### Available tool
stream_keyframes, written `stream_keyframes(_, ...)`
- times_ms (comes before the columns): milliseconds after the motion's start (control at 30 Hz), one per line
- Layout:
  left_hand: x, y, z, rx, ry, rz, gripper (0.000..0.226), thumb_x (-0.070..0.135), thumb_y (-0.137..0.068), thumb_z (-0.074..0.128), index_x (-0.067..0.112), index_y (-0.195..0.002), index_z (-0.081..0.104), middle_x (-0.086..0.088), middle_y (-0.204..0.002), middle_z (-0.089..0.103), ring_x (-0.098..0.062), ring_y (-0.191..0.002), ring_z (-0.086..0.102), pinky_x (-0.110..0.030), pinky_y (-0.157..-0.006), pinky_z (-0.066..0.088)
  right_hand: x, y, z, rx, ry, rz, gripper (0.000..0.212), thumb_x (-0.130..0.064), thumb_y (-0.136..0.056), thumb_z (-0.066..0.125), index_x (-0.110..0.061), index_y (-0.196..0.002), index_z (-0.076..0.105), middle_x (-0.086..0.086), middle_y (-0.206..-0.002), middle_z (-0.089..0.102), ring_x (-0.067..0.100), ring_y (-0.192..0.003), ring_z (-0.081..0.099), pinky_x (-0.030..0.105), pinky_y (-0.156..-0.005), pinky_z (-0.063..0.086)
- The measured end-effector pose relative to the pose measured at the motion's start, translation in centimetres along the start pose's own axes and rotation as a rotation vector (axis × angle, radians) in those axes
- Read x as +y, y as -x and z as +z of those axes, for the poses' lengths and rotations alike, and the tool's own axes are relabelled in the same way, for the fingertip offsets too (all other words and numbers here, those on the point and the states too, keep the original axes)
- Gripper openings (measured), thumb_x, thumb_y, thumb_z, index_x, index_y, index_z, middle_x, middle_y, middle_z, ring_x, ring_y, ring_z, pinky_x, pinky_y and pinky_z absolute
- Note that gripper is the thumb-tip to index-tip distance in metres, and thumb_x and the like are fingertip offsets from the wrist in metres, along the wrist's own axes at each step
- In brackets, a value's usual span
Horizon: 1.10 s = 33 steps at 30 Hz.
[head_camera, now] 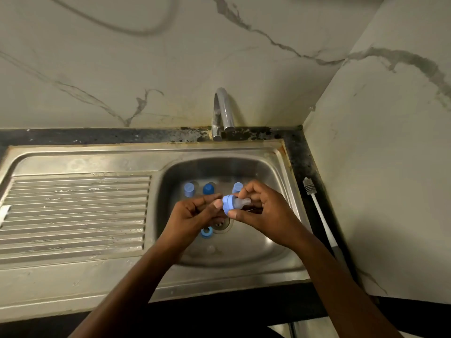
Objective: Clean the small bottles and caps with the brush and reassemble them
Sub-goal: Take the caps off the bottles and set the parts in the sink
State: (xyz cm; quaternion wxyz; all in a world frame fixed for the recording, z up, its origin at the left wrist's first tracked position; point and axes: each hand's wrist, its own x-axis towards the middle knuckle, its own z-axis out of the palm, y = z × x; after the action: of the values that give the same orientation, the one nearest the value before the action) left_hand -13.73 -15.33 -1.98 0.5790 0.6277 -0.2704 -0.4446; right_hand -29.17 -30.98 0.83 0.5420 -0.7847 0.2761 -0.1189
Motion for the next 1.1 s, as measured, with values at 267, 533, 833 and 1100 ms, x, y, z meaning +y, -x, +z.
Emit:
stream_keyframes(267,0.9,1.3,-0.8,-0.018,0.156,0.013,0.031,0.009,-0.099,0.068,0.006,-0.129,0.073,-0.017,-0.12,0.077,-0.038,-0.115,0.073,-0.055,-0.106,0.055,-0.7,0.5,2.2,0.087,-0.074,-0.046,0.026,-0.02,-0.079,0.091,-0.016,-0.1,0.075,-0.003,-0.1,0.079,0.014,-0.094,0.076,0.036,-0.084,0.064)
stream_keyframes(533,1.3,1.3,-1.2,0.012,0.149,-0.011,0.03,0.007,-0.094,0.074,0.004,-0.124,0.076,-0.017,-0.114,0.078,-0.037,-0.109,0.075,-0.057,-0.104,0.056,-0.5,1.2,2.9,0.026,-0.04,-0.104,0.021,-0.022,-0.092,0.08,-0.018,-0.112,0.081,-0.014,-0.12,0.074,0.011,-0.114,0.07,0.039,-0.094,0.06)
stream_keyframes(833,1.5,1.3,-1.0,-0.006,0.14,0.006,0.03,0.015,-0.099,0.068,0.005,-0.126,0.074,-0.017,-0.115,0.078,-0.038,-0.11,0.075,-0.046,-0.1,0.06,-0.8,1.3,1.8,-0.039,-0.123,-0.078,0.023,-0.019,-0.096,0.073,-0.019,-0.118,0.079,-0.01,-0.127,0.071,0.012,-0.12,0.067,0.027,-0.095,0.057)
stream_keyframes(1100,1.3,1.2,-0.9,0.033,0.09,-0.002,0.026,0.016,-0.102,0.064,0.004,-0.122,0.076,-0.014,-0.11,0.08,-0.033,-0.105,0.077,-0.04,-0.096,0.062,-0.9,1.6,1.2,0.0,-0.201,-0.014,0.017,-0.012,-0.09,0.08,-0.01,-0.107,0.078,0.0,-0.102,0.08,0.019,-0.096,0.076,0.027,-0.083,0.059)
